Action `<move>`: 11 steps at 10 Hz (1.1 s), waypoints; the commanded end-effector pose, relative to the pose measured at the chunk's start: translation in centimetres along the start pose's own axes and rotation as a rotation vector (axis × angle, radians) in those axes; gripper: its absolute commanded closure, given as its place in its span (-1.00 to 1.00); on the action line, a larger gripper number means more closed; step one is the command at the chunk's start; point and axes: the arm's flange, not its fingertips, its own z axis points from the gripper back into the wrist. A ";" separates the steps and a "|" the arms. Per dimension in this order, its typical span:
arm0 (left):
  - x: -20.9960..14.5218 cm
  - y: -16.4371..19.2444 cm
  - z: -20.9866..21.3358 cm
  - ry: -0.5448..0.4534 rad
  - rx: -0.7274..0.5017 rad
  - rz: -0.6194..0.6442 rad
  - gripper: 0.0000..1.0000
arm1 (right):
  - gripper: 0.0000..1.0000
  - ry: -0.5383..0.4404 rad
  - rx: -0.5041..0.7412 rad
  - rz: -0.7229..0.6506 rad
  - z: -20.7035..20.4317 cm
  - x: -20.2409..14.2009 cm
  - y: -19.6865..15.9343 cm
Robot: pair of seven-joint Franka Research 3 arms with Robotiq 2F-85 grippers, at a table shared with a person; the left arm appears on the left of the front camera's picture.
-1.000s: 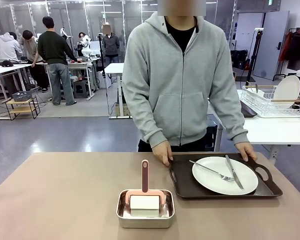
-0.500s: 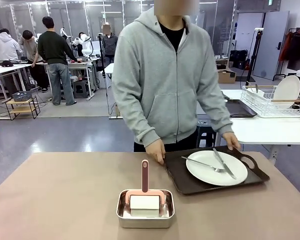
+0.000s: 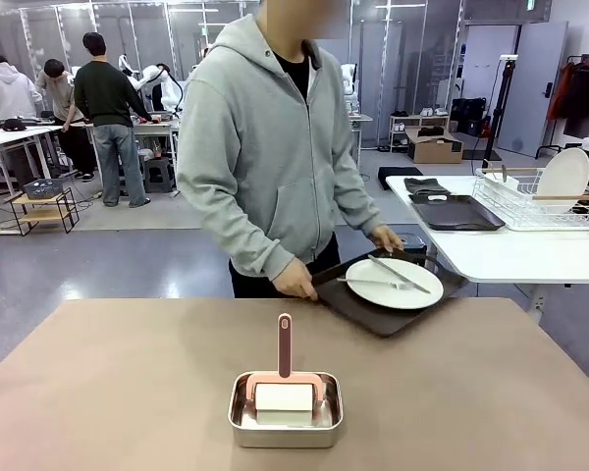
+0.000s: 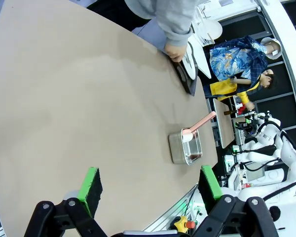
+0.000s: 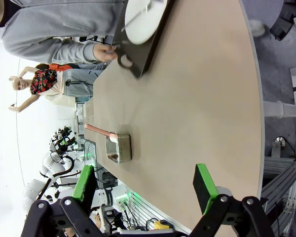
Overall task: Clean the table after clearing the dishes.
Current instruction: When the right (or left) Handle tray is removed, use the right hand (or left hand) to clean the right (or left) side of the table with the Lint Roller.
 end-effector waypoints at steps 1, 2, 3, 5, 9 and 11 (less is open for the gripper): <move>-0.2 0.1 0.3 -0.004 -0.016 0.004 -1.00 | -1.00 -0.002 0.000 0.005 0.1 0.0 0.3; -0.2 0.1 0.3 -0.004 -0.016 0.004 -1.00 | -1.00 0.000 0.000 0.000 0.0 0.0 0.0; -0.2 0.1 0.3 -0.004 -0.016 0.004 -1.00 | -1.00 0.019 -0.073 0.072 -1.1 0.5 2.0; -0.2 0.1 0.3 -0.004 -0.016 0.004 -1.00 | -1.00 0.134 -0.130 0.294 -4.5 1.1 8.3; -0.2 0.1 0.3 -0.004 -0.016 0.004 -1.00 | -1.00 0.469 -0.223 0.676 -18.0 -0.2 21.5; -0.2 0.1 0.3 -0.004 -0.016 0.004 -1.00 | -1.00 0.618 -0.285 0.850 -25.7 -2.8 26.7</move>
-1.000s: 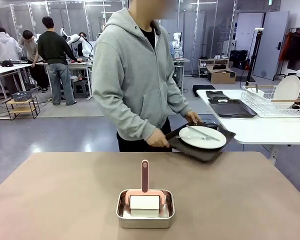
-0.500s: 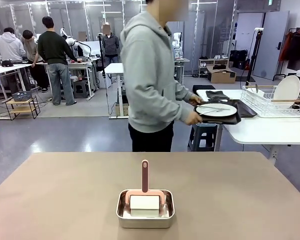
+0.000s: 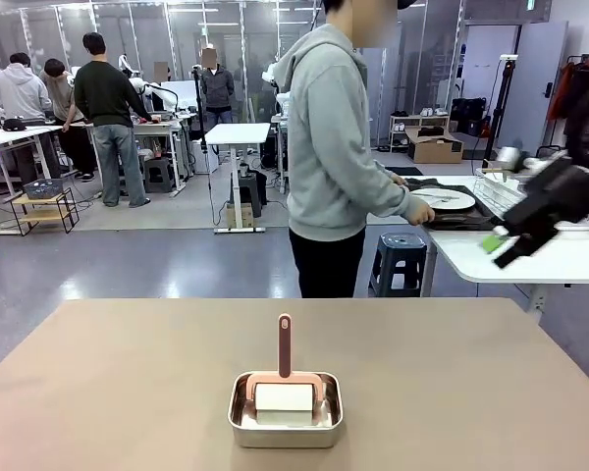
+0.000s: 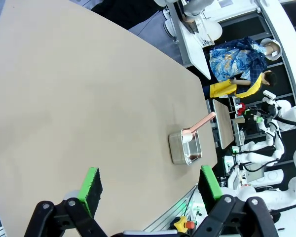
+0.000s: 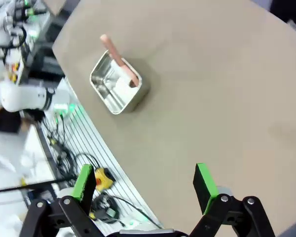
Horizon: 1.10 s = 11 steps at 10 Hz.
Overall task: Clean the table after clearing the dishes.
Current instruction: When the right (or left) Handle tray is removed, use the right hand (or left hand) to clean the right (or left) side of the table with the Lint Roller.
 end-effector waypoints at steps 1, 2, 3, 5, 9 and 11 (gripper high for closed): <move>-0.1 0.0 0.2 -0.001 -0.015 0.001 -1.00 | -1.00 0.108 -0.115 0.139 -4.0 3.3 1.8; -0.1 0.0 0.2 -0.001 -0.015 0.001 -1.00 | -1.00 0.153 -0.106 0.194 -6.4 4.9 3.5; -0.1 0.0 0.2 -0.001 -0.015 0.001 -1.00 | -1.00 0.199 -0.113 0.240 -9.0 6.0 5.0; -0.1 0.0 0.2 -0.001 -0.015 0.001 -1.00 | -1.00 0.315 -0.187 0.344 -14.5 7.1 7.6; -0.1 0.0 0.2 -0.001 -0.015 0.001 -1.00 | -1.00 0.379 -0.269 0.475 -19.3 7.9 9.1; -0.1 0.0 0.2 -0.001 -0.015 0.001 -1.00 | -1.00 0.381 -0.189 0.437 -18.8 7.9 9.5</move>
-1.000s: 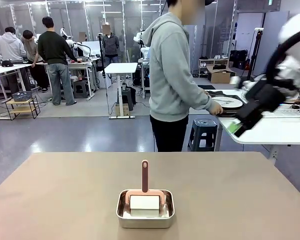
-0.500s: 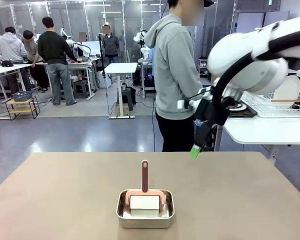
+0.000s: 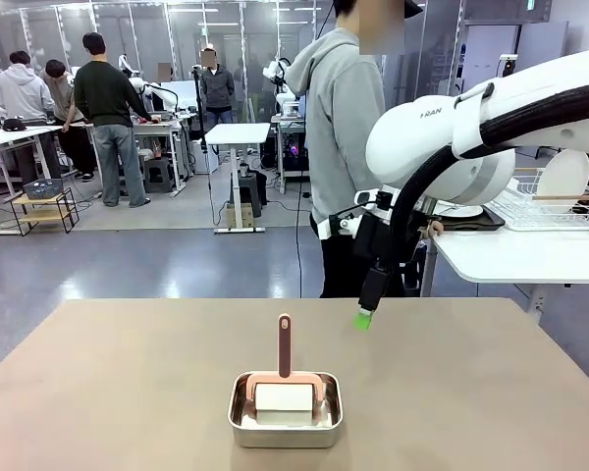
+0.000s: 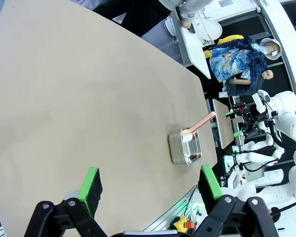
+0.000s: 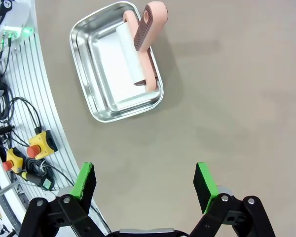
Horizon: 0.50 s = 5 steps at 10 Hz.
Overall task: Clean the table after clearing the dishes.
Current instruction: When the right (or left) Handle tray is removed, use the right hand (or left hand) to clean the right (or left) side of the table with the Lint Roller.
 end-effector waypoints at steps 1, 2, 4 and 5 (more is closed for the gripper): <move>-0.1 0.0 0.2 -0.002 -0.014 0.001 -1.00 | -1.00 -0.011 0.022 -0.012 0.4 -0.2 0.2; -0.1 0.0 0.2 -0.002 -0.014 0.001 -1.00 | -1.00 -0.011 0.022 -0.012 0.4 -0.2 0.2; -0.1 0.0 0.2 -0.002 -0.014 0.001 -1.00 | -1.00 -0.011 0.022 -0.012 0.4 -0.2 0.2; -0.1 0.0 0.2 -0.002 -0.014 0.001 -1.00 | -1.00 -0.011 0.022 -0.012 0.4 -0.2 0.2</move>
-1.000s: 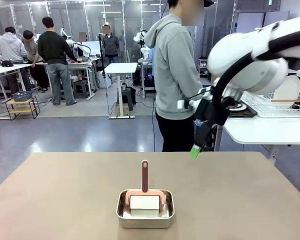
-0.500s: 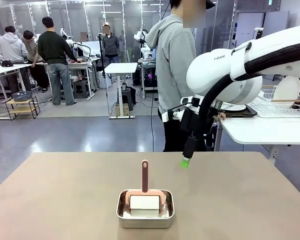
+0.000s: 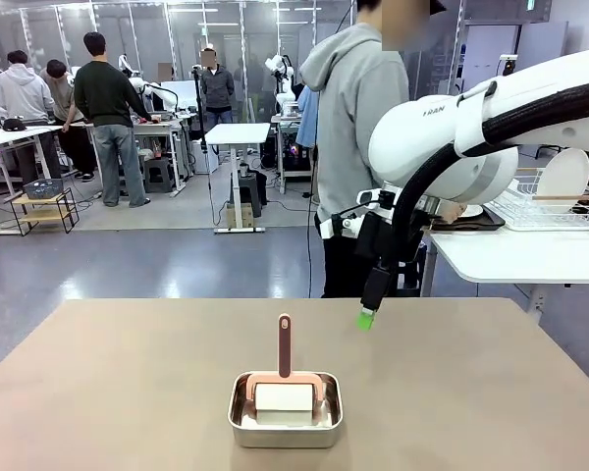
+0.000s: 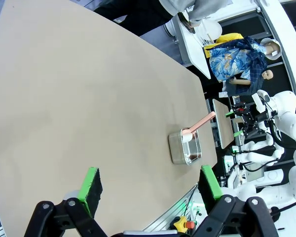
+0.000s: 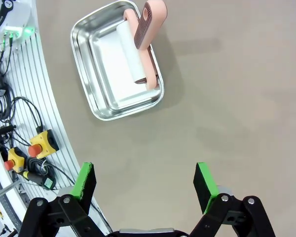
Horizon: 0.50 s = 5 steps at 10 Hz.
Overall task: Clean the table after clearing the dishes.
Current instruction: When the right (or left) Handle tray is removed, use the right hand (or left hand) to clean the right (or left) side of the table with the Lint Roller.
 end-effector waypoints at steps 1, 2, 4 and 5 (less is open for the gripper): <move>-0.1 0.0 0.2 -0.002 -0.014 0.001 -1.00 | -1.00 0.000 0.000 0.000 0.0 0.0 0.0; -0.1 0.0 0.2 -0.002 -0.014 0.001 -1.00 | -1.00 0.023 -0.031 0.045 -0.6 1.8 -0.1; -0.1 0.0 0.2 -0.002 -0.014 0.001 -1.00 | -1.00 0.054 -0.026 0.131 -2.5 4.8 0.5; -0.1 0.0 0.2 -0.002 -0.014 0.001 -1.00 | -1.00 0.085 -0.051 0.135 -3.3 6.4 0.6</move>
